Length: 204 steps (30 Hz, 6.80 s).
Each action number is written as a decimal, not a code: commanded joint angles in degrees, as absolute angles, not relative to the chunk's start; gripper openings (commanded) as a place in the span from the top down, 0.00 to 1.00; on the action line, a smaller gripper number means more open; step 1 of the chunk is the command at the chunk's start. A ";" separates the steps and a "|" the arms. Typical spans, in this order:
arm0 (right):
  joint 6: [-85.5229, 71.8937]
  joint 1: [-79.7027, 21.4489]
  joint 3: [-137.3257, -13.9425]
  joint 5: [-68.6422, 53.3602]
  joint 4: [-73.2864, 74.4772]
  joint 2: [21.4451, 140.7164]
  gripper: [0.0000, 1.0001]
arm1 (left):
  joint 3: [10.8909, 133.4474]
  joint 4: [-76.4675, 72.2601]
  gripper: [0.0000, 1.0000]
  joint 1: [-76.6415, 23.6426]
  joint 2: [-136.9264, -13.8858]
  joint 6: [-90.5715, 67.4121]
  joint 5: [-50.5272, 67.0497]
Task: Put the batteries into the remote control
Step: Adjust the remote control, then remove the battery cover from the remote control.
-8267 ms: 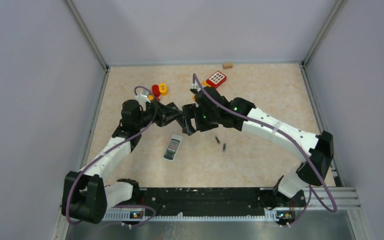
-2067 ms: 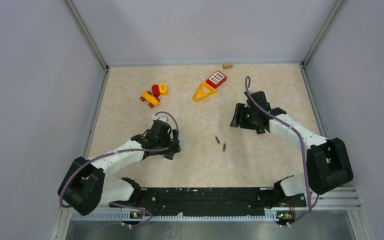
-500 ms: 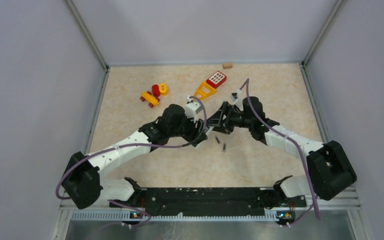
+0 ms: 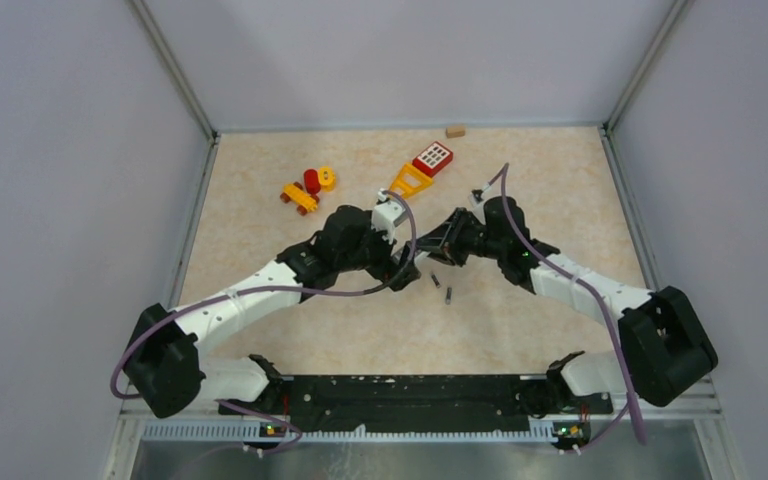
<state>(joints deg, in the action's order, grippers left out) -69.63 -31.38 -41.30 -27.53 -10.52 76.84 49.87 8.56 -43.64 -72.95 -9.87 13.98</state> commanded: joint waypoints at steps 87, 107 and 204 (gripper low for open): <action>-35.15 -31.61 -47.24 -50.06 -18.06 60.04 1.00 | 60.44 9.88 0.27 -33.58 -64.58 -13.05 57.97; -71.87 -31.86 -37.81 -19.80 -55.87 59.97 1.00 | 50.38 -26.47 0.13 -30.84 -56.35 -53.66 25.39; -68.85 -34.45 -47.82 -26.81 -18.68 66.22 0.63 | 55.89 -15.54 1.00 -22.06 -58.54 -50.28 37.68</action>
<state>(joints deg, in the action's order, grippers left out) -68.47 -34.81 -46.17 -25.82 -19.70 65.63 52.73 -12.43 -21.89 -60.23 -51.33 37.82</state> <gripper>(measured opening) 0.411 0.259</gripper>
